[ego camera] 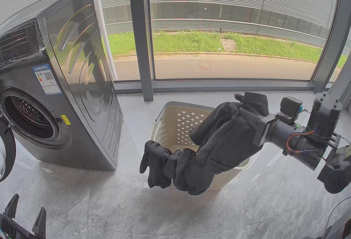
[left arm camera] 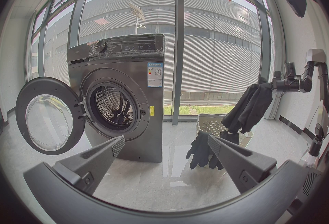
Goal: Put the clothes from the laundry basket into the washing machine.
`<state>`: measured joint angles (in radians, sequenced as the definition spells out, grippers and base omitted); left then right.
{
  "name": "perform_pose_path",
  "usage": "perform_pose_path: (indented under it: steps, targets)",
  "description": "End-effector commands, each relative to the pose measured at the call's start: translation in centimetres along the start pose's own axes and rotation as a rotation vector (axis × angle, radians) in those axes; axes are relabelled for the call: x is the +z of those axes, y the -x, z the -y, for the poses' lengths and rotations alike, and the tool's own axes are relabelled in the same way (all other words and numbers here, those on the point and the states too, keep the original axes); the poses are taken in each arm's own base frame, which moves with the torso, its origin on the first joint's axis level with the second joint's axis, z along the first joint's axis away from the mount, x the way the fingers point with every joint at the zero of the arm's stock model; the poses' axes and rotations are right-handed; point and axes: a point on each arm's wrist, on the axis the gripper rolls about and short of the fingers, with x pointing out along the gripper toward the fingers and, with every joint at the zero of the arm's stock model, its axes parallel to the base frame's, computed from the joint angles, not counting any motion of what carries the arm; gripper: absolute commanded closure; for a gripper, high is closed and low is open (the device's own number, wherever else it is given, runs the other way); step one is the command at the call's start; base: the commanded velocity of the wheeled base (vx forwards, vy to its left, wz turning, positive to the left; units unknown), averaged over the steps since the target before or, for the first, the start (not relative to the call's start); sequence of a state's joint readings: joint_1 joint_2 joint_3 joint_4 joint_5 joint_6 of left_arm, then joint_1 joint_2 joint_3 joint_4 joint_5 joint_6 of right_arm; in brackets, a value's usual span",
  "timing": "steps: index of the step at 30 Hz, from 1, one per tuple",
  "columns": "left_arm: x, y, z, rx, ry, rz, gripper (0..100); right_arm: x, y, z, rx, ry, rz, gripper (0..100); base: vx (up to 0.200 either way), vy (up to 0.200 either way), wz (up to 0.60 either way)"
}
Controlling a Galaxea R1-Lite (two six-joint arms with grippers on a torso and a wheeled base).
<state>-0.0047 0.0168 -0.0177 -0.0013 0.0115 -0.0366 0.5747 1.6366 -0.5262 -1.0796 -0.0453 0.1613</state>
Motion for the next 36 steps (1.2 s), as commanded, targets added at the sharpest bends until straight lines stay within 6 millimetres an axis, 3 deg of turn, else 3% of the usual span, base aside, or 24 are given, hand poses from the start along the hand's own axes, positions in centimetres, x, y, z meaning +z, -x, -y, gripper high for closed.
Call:
perform_pose_path:
  steps: [1, 7, 12, 18, 27, 36]
  targets:
    - [-0.5, 0.0, 0.0, 0.001, 0.000, -0.001, 0, 3.4, 3.4, -0.4, 0.020, -0.008, 0.144, 100, 0.000, 0.000, 0.00]
    - [-0.5, 0.0, 0.0, 0.001, 0.000, -0.001, 0, 4.5, 4.0, 0.2, -0.006, -0.002, 0.186, 100, 0.000, 0.000, 0.00]
    - [-0.5, 0.0, 0.0, -0.002, 0.003, -0.001, 0, 4.6, 4.0, 0.8, -0.073, 0.014, 0.194, 100, 0.000, 0.000, 0.00]
    - [-0.5, 0.0, 0.0, -0.001, 0.000, -0.001, 0, 4.6, 4.1, 1.1, -0.144, 0.034, 0.201, 100, -0.200, 0.000, 0.00]
    - [-0.5, 0.0, 0.0, 0.001, 0.003, -0.001, 0, 4.7, 4.7, 1.2, -0.189, 0.036, 0.183, 100, 0.000, 0.000, 0.00]
    - [-0.5, 0.0, 0.0, -0.002, 0.005, -0.001, 0, 4.6, 4.6, 1.2, -0.233, 0.031, 0.183, 100, 0.000, 0.200, 0.00]
